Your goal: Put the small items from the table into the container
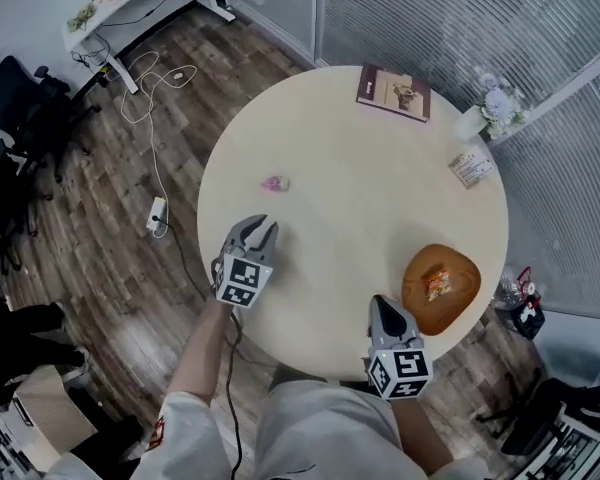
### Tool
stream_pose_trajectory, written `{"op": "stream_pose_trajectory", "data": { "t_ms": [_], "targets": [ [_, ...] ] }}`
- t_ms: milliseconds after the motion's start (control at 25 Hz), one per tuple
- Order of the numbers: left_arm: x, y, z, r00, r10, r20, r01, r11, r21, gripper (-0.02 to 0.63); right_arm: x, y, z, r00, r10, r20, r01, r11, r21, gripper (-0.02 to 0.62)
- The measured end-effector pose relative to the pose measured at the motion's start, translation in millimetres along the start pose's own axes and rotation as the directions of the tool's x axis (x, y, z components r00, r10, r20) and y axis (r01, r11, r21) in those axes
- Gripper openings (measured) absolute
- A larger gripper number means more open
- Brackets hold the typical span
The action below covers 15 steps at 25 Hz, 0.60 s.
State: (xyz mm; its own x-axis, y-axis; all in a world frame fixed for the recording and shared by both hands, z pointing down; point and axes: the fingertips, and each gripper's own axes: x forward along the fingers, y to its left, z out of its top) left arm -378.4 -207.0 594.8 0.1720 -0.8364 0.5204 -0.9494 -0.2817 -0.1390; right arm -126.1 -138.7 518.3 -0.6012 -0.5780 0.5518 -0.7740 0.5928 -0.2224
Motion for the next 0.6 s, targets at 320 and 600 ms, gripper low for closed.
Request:
{"op": "stream_pose_trajectory", "data": {
  "t_ms": [320,600],
  "targets": [
    [84,53,6,0.973,-0.227,-0.039,0.231,0.963,0.141,0.238,42,5,13,0.992,-0.119,-0.032,0.12,0.992,0.045,0.002],
    [134,42,-30,0.892,-0.397,-0.217,0.446,0.855,0.266,0.255,53,2,12,0.98,-0.19,-0.062,0.193,0.979,0.058,0.002]
  ]
}}
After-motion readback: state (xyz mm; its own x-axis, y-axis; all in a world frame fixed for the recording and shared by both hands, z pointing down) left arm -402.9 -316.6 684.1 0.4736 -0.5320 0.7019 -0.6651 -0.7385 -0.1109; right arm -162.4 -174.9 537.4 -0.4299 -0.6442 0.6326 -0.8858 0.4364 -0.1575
